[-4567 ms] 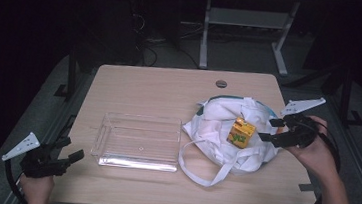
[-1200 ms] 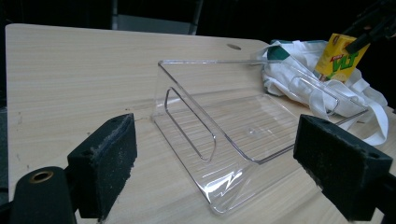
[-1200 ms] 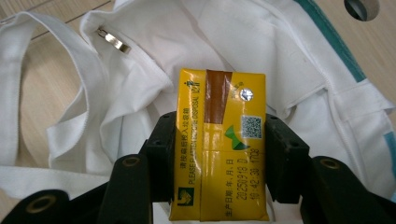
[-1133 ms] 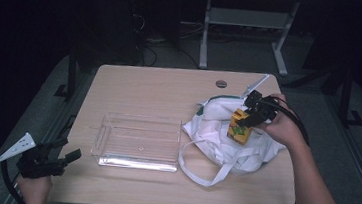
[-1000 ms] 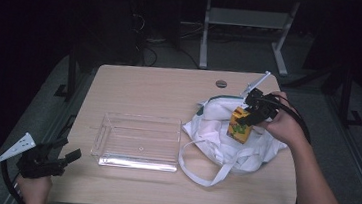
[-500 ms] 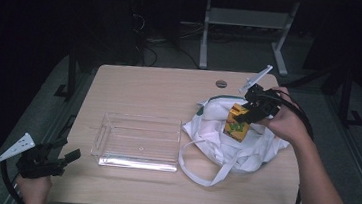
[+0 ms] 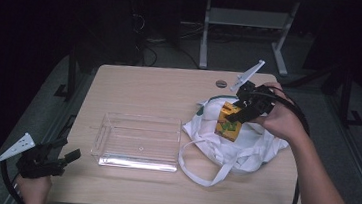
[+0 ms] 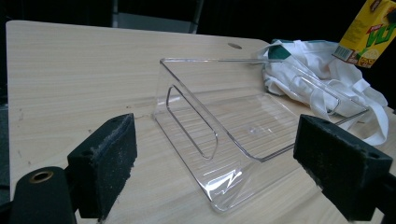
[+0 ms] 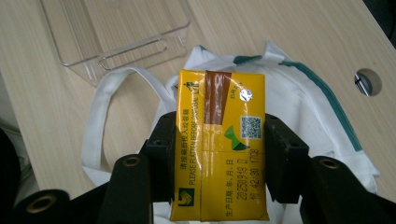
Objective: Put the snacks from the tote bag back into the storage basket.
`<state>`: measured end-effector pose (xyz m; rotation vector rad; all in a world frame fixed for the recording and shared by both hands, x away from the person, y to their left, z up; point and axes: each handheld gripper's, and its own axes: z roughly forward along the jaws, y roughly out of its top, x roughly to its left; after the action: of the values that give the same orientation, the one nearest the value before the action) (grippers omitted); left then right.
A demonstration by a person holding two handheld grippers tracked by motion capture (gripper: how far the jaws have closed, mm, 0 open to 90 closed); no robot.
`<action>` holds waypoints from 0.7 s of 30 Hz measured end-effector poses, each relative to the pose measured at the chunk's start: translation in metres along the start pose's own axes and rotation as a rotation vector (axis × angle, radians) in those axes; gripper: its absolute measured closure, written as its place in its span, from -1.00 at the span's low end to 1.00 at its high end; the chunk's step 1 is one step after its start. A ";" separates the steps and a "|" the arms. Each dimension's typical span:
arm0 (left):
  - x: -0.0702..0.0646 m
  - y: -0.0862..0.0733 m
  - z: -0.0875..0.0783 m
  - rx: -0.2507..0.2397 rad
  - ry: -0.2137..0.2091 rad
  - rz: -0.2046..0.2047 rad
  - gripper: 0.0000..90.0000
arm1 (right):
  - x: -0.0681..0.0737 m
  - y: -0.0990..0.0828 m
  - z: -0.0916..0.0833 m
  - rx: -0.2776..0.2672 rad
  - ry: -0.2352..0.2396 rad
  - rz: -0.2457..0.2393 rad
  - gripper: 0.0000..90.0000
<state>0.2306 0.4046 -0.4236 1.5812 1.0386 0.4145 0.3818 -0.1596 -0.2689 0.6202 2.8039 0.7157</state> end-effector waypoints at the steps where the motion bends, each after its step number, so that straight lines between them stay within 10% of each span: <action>1: 0.000 0.000 0.000 0.000 0.000 0.000 -0.71 | 0.002 0.002 0.000 -0.004 0.004 -0.005 0.16; 21: 0.000 0.000 0.000 0.000 -0.001 0.007 -0.71 | 0.029 0.039 -0.003 -0.036 0.079 -0.108 0.16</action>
<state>0.2309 0.4049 -0.4235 1.5854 1.0328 0.4178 0.3688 -0.1174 -0.2491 0.4404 2.8635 0.7838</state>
